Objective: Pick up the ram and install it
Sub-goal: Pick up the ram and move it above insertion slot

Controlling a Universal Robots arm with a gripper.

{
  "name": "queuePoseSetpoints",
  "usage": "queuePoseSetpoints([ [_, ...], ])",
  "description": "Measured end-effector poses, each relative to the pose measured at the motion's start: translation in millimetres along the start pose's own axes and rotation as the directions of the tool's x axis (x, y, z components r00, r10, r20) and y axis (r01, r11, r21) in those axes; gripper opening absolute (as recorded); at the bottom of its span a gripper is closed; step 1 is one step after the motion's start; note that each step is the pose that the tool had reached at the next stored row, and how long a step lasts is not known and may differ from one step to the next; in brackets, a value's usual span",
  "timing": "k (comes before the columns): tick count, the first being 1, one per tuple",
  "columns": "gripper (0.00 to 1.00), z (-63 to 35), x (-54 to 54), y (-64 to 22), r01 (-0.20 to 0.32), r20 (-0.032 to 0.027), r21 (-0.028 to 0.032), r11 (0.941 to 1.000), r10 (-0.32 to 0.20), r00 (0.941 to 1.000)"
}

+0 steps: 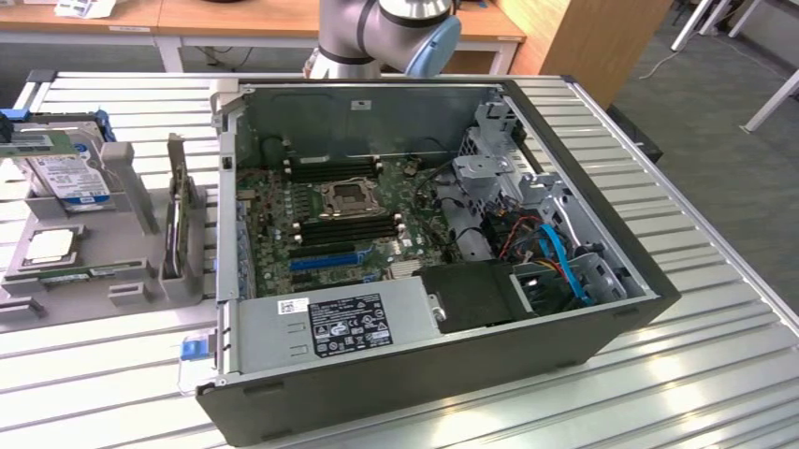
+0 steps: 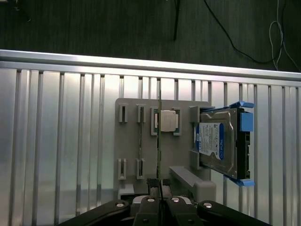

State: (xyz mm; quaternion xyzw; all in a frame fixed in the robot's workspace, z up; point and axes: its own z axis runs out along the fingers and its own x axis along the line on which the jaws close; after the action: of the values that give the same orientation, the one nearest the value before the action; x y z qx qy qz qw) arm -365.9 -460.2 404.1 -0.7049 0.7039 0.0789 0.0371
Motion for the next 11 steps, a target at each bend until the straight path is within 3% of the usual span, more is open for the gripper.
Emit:
queuePoseSetpoints([
  [8,0.12,0.0,0.1,0.0,0.0,-0.0013,-0.0002,1.0,0.0,1.0],
  [11,0.12,0.0,0.0,-0.1,-0.002,-0.0163,-0.0037,1.0,0.002,0.9999],
])
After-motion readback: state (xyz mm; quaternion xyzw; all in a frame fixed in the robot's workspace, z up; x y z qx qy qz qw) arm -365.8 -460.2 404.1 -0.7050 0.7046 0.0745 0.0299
